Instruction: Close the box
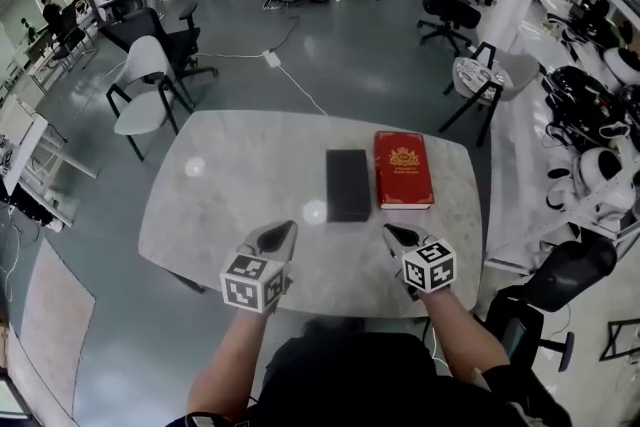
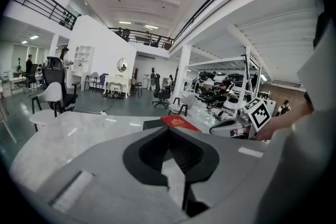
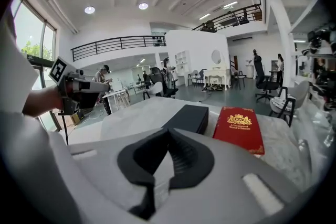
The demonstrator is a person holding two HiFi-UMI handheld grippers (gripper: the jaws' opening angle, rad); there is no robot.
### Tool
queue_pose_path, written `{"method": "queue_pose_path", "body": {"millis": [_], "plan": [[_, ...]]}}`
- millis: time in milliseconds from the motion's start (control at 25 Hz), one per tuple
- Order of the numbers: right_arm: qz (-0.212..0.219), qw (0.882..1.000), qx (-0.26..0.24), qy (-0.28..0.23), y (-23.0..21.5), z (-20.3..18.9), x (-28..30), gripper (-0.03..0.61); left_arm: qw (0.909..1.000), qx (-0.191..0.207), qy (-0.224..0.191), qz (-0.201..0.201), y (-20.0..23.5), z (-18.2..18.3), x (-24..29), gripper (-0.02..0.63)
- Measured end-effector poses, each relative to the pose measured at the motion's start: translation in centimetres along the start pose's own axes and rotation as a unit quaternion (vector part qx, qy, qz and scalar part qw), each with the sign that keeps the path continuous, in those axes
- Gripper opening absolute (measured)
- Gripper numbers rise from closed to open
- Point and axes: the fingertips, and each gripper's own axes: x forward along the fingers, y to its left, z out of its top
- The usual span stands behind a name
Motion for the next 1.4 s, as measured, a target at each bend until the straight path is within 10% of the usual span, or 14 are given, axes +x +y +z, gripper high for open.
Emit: {"method": "queue_pose_path", "body": {"millis": [560, 880, 1080, 1400], "plan": [[0.010, 1.000, -0.011, 0.005, 11.5, -0.5, 0.0, 0.002, 0.9996, 0.019, -0.018, 0.008, 5.6, -2.8, -7.4, 0.011], [0.017, 0.994, -0.065, -0.087, 9.3, 9.4, -1.8, 0.002, 0.9961, 0.074, -0.044, 0.019, 6.8, 3.4, -7.7, 0.011], [0.013, 0.981, -0.031, -0.189, 7.4, 15.9, -6.7, 0.002, 0.9914, 0.034, -0.111, 0.060, 4.7, 6.8, -8.8, 0.011], [0.017, 0.981, -0.060, -0.185, 5.4, 13.2, -10.6, 0.002, 0.9934, 0.031, -0.087, 0.068, 1.5, 5.2, -6.6, 0.009]]}}
